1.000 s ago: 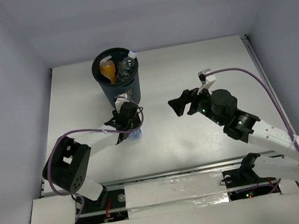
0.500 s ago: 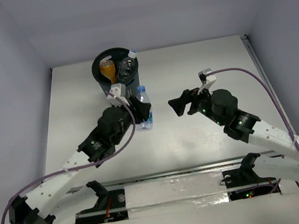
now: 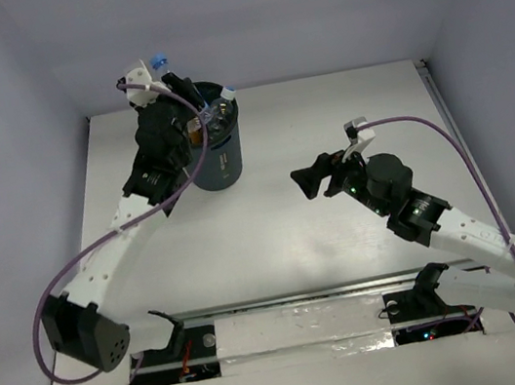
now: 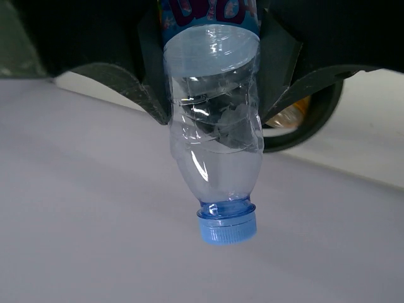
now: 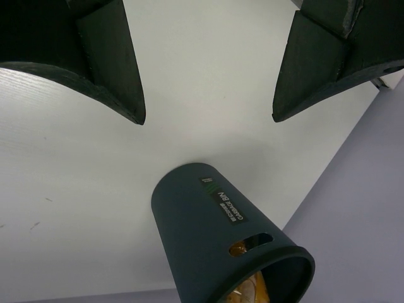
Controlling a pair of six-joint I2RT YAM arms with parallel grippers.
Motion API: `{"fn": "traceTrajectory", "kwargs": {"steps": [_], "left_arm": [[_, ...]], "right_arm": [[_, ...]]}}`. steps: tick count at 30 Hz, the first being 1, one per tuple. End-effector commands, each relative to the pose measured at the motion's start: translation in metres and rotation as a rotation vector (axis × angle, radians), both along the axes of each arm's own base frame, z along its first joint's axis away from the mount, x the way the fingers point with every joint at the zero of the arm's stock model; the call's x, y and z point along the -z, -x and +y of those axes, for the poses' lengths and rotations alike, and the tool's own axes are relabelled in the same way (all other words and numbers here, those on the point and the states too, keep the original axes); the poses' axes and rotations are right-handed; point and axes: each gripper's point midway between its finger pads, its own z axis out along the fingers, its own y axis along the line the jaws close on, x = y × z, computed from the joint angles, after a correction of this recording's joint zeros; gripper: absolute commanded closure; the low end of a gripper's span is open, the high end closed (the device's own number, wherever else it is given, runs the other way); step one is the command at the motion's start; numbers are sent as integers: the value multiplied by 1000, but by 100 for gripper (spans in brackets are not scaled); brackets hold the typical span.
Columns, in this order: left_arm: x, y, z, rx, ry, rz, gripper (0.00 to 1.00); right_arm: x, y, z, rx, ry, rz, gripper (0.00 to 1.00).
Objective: Put the plastic bottles in the bin
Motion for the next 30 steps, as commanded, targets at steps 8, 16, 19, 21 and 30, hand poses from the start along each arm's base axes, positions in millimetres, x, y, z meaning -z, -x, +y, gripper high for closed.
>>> {"fn": "traceTrajectory", "kwargs": {"steps": [8,16,19,21,30], "left_arm": [[7,-53,31,-208,-181,-101,61],[51,-66,49,-342,-421,-53,59],[67,-63,53,-360,-432,-54,57],[78,-64,52,-353,-446,-38,50],[80,-59,51,-333,-384,-34,13]], "right_arm": [[-32,-1,-3,9,-64,-70,14],[-29,-2,-2,9,-62,-66,14],[-29,-2,-2,7,-62,-66,14],[-28,-2,-1,6,-63,-64,14],[-29,-3,-4,20,-68,-68,14]]}}
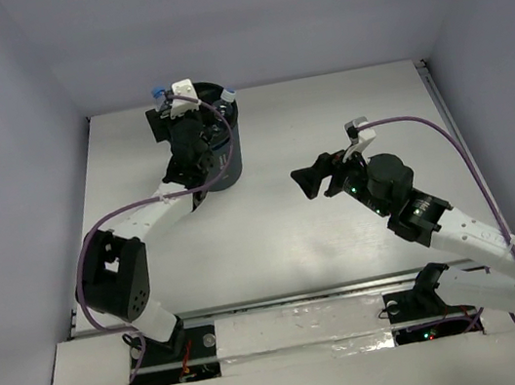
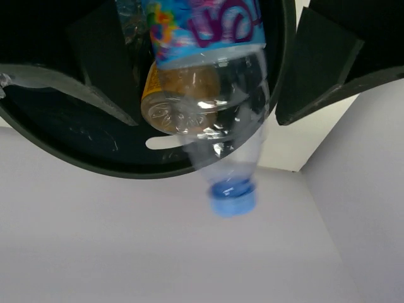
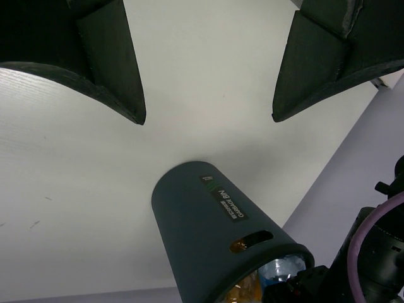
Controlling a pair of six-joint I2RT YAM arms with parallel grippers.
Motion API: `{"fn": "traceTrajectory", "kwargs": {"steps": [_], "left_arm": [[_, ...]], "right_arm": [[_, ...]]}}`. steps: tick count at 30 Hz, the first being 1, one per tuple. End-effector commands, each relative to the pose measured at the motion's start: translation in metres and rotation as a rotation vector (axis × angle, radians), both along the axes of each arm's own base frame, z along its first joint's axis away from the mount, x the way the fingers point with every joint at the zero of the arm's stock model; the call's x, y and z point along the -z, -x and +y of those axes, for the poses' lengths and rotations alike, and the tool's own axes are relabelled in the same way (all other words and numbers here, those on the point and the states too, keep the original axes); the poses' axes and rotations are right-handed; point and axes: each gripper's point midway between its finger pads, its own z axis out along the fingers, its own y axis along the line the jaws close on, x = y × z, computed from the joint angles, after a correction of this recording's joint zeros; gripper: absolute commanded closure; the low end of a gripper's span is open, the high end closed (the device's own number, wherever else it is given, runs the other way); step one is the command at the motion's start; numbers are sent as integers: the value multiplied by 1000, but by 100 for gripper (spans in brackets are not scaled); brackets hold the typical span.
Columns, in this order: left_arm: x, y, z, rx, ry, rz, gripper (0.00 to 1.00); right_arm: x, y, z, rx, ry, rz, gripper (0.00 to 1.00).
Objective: Put the plastic bottles in the bin
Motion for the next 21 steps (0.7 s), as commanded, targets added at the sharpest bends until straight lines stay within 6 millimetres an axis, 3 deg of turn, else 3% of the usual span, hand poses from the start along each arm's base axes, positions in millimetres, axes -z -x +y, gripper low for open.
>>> {"fn": "traceTrajectory", "kwargs": {"steps": [1,3,5,9,11,12,14,15,18,19,20,21], "left_arm": [[-45,10,7,2,101,-124,9],[-59,14,7,13,122,-139,2],[-68,15,2,52,148,-146,1],[-118,27,-11,148,234,-215,1],[-131,30,-20,203,271,-213,1],[-151,35,-20,220,292,-243,1],[-163,41,-26,269,334,-244,1],[-182,49,-24,286,363,-275,1],[-200,68,-22,324,461,-279,1],[-200,74,-24,353,481,-271,1],[-209,91,-26,393,509,-280,1],[-197,96,-28,413,552,-260,1]], "right_arm": [[-25,-4,-3,18,-60,-61,14],[-25,-4,-1,12,-61,-59,14],[-25,-4,-1,12,-61,-59,14],[-24,-5,-1,17,-59,-56,14],[-22,-6,-1,23,-58,-54,14],[-23,-7,-2,26,-59,-58,14],[-21,-8,-4,40,-58,-55,14],[-22,-8,-4,43,-62,-57,15],[-27,-6,-8,55,-81,-71,27],[-28,-6,-10,60,-88,-76,46],[-31,-4,-14,69,-102,-85,58],[-34,-3,-16,78,-112,-93,66]]}}
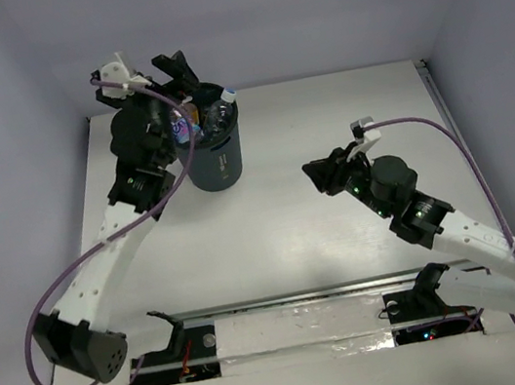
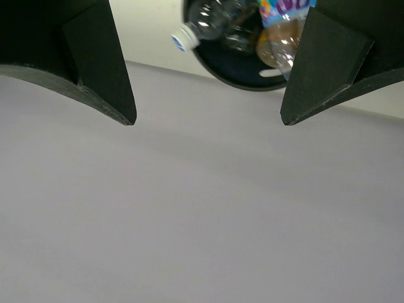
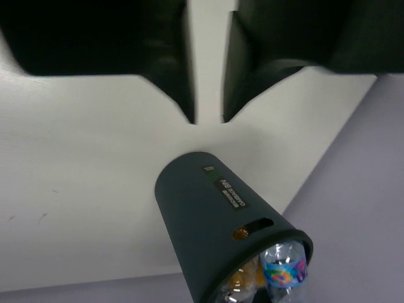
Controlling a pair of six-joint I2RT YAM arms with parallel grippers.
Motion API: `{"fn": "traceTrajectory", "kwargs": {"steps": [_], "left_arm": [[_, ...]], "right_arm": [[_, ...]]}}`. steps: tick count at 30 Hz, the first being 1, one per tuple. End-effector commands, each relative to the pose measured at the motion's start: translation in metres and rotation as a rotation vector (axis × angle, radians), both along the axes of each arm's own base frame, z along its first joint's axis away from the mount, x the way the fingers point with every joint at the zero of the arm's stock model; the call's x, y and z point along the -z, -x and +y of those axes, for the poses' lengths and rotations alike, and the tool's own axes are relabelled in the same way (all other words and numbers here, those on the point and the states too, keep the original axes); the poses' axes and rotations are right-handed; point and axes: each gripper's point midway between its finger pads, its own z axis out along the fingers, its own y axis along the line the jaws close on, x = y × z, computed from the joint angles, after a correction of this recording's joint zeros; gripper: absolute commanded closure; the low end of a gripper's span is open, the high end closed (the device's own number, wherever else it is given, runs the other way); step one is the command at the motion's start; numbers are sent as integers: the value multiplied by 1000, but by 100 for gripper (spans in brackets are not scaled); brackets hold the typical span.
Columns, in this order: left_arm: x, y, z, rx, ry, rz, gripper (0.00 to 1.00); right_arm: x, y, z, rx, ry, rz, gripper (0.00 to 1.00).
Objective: Put the plastic bottles in the bin
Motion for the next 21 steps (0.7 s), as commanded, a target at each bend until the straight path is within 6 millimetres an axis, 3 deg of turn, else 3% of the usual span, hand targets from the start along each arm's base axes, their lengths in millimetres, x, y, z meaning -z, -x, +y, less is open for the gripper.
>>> {"fn": "traceTrajectory", "kwargs": {"steps": [1,2,4,5,6,9,10,12,13,15,21], "left_arm": [[-26,52,-5,157,154,-52,1],[-5,56,-9,188,186,-17,1],[7,71,-12,247,209,-12,1],[2,87,-6,269,234,-41,1],[26,89,-7,277,232,2,1],[63,109,-1,299,255,55,1],[70,114,4,286,261,60,1],[76,133,19,268,276,50,1],[92,135,24,242,273,74,1],[97,153,37,232,288,60,1],[143,169,42,234,282,151,1]], "right_arm": [[-35,1,-18,66,-103,-99,80],[-36,2,-21,74,-111,-107,86],[-41,5,-27,89,-131,-125,89],[-44,7,-30,96,-143,-136,89],[-51,11,-35,99,-166,-162,89],[-59,19,-43,104,-210,-207,75],[-67,24,-48,102,-234,-232,58],[-75,30,-51,93,-253,-268,45],[-77,32,-52,87,-258,-279,40],[-80,34,-49,66,-260,-291,39],[-84,36,-21,-57,-213,-288,51]]}}
